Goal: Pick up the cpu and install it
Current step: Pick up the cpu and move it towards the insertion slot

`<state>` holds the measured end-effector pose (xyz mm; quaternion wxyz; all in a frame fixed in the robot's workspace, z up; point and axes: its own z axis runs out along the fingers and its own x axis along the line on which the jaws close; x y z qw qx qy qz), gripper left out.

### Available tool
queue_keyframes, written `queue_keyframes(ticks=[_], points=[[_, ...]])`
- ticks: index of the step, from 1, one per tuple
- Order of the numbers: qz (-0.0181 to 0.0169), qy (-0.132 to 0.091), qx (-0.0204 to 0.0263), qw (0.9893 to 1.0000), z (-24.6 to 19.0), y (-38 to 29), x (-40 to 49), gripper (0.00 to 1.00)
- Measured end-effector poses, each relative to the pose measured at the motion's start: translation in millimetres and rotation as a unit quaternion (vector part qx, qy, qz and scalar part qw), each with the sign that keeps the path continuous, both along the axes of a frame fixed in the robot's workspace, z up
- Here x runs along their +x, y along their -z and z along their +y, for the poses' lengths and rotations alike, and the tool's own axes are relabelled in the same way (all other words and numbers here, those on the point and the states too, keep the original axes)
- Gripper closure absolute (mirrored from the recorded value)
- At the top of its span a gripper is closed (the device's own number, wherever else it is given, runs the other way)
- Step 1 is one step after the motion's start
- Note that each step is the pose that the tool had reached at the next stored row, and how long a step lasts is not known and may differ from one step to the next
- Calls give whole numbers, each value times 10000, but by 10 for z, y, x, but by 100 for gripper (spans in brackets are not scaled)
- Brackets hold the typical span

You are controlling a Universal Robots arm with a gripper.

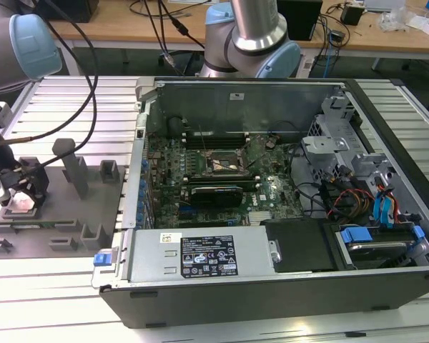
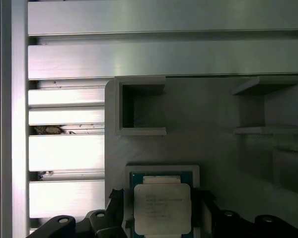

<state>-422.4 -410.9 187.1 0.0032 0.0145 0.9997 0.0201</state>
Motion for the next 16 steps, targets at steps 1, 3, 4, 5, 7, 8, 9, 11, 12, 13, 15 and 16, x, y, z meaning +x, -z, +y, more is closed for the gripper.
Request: queue_keyframes(ticks=[1, 3, 4, 5, 7, 8, 9, 11, 12, 13, 15, 16], points=[[0, 0, 0, 10000, 0, 0, 0, 39], [0, 0, 0, 10000, 0, 0, 0, 39], [0, 0, 0, 10000, 0, 0, 0, 45], [0, 0, 0, 10000, 0, 0, 1, 45], [0, 0, 0, 10000, 0, 0, 1, 45], [0, 0, 0, 10000, 0, 0, 1, 45], [0, 0, 0, 10000, 1, -10, 2, 45], [-1, 0, 0, 10000, 0, -34, 2, 45], [-1, 0, 0, 10000, 1, -34, 2, 45], [-1, 0, 0, 10000, 0, -34, 2, 45], [0, 0, 0, 10000, 0, -35, 2, 44], [0, 0, 0, 10000, 0, -35, 1, 44]])
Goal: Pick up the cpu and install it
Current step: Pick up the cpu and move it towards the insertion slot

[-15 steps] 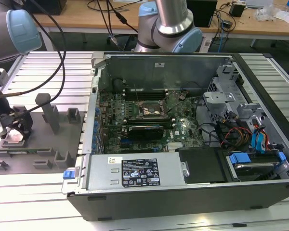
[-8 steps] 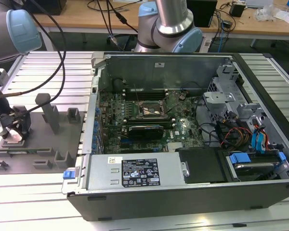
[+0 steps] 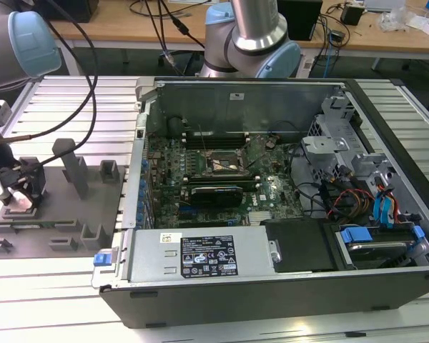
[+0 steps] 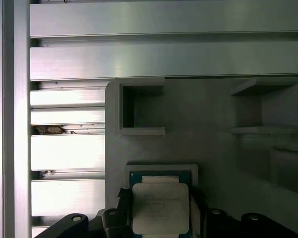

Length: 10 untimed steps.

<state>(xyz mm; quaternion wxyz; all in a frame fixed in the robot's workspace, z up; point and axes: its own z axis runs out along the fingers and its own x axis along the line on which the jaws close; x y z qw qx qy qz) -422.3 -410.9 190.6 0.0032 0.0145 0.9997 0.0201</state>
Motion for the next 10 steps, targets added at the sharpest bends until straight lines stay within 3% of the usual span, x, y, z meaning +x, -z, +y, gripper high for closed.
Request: queue_keyframes(ticks=[1, 2, 10], points=[[0, 0, 0, 10000, 0, 0, 0, 44], [0, 0, 0, 10000, 0, 0, 0, 38], [0, 0, 0, 10000, 0, 7, 0, 38]])
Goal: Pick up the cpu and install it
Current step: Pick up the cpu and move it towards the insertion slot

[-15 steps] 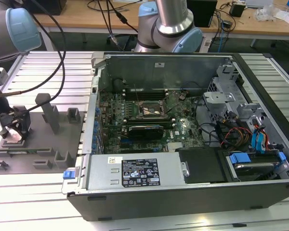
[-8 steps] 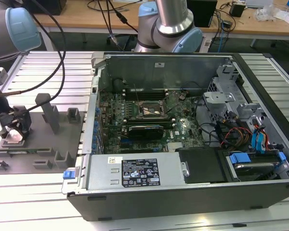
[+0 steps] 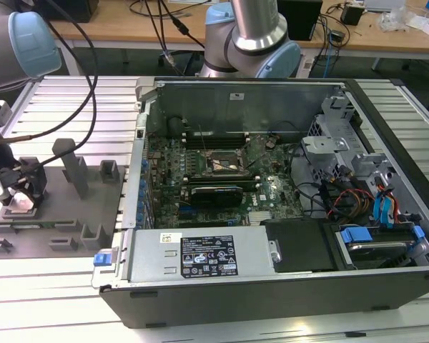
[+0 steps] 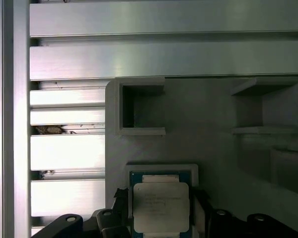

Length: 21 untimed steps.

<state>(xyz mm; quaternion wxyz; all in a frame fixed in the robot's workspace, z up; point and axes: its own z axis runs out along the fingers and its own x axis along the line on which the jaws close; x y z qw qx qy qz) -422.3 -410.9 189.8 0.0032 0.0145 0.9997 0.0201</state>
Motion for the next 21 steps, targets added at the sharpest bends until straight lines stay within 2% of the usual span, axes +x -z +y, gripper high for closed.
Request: queue_keyframes(ticks=[10, 11, 13, 20, 21], points=[[1, 0, 0, 10000, 0, 13, 0, 38], [0, 0, 0, 10000, 0, 17, 0, 45], [0, 0, 0, 10000, 0, -215, 0, 45], [-1, 0, -1, 10000, 10, -365, 0, 45], [0, 0, -1, 10000, 14, -428, 0, 45]])
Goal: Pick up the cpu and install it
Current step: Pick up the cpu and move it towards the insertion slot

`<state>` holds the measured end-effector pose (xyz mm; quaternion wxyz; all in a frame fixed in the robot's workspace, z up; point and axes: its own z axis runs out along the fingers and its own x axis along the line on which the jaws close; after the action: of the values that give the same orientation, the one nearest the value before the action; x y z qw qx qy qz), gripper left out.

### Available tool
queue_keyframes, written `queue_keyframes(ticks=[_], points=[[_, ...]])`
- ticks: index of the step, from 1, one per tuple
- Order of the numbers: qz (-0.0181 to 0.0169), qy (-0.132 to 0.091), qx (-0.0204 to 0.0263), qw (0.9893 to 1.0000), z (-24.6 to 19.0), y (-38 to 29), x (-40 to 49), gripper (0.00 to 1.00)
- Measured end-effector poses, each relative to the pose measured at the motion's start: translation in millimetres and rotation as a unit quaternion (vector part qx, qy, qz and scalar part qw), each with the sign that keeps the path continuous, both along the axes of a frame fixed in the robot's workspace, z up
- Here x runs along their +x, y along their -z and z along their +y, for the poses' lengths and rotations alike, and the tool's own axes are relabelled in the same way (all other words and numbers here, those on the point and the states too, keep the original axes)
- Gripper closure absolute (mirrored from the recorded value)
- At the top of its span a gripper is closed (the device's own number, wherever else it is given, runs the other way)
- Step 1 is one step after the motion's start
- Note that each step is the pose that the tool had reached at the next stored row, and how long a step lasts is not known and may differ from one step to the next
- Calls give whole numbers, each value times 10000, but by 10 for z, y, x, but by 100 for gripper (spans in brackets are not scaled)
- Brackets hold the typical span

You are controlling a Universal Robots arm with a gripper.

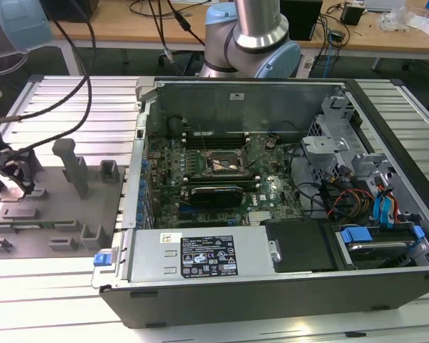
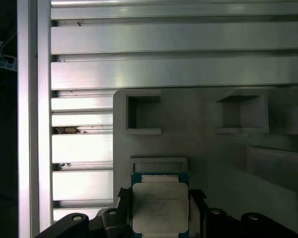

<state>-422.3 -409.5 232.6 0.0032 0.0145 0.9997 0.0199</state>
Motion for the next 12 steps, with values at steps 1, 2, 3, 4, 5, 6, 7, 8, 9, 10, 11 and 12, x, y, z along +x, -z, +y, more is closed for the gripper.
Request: queue_keyframes(ticks=[1, 2, 3, 4, 5, 6, 7, 8, 9, 10, 11, 12], points=[[0, 0, 0, 10000, 3, -53, 0, 45], [0, 0, 0, 10000, 6, -87, 0, 45], [0, 0, 0, 10000, 7, -108, 0, 45], [0, 0, 0, 10000, 9, -128, 0, 45], [0, 0, 0, 10000, 10, -151, 0, 45], [0, 0, 0, 10000, 13, -183, 0, 45], [0, 0, 0, 10000, 14, -204, 0, 45], [0, 0, 0, 10000, 17, -239, 0, 45], [0, -1, 0, 10000, 19, -269, 0, 45], [0, 0, 0, 10000, 21, -290, 0, 45], [0, 0, 0, 10000, 26, -343, 1, 45], [0, 0, 0, 10000, 28, -375, 0, 45]])
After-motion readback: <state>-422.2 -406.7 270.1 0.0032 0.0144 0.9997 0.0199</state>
